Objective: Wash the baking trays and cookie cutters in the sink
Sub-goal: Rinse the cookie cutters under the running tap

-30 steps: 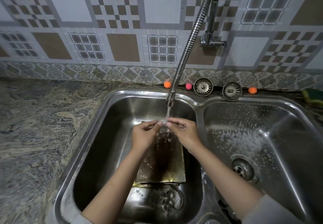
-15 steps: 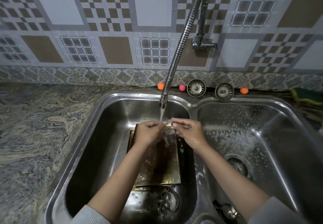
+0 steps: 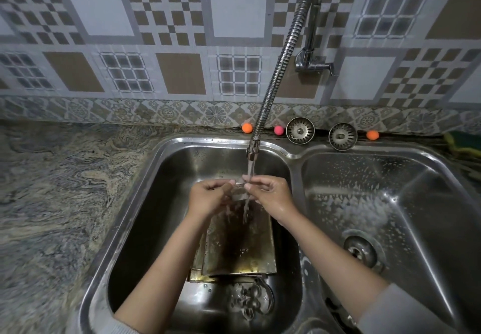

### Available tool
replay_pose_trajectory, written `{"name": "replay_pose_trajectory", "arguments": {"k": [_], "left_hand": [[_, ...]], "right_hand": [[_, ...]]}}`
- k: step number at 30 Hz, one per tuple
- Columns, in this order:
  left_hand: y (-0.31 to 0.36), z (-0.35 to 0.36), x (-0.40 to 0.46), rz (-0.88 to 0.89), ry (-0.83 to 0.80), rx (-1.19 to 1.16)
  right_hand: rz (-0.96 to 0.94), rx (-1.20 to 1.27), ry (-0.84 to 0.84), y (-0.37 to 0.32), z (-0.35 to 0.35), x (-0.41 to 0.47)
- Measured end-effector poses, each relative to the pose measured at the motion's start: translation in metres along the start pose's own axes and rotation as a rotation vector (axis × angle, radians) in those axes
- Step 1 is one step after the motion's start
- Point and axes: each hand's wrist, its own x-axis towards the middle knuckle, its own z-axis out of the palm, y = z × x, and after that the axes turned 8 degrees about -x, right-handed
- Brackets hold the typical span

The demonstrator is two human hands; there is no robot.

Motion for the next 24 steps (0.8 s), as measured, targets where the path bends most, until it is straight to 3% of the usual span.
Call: {"name": "replay_pose_trajectory", "arguments": {"k": [17,24], "left_hand": [[-0.003,0.031,-0.002,-0.004,-0.114,0.027],[-0.002,0.01,-0.002,-0.005,-0.066,-0.017]], "right_hand": [[0.022,-0.058,0.02,-0.008,-0.04,-0.012],[-0.014,-0.143,-0.008,-0.01,-0.019,-0.006]]}}
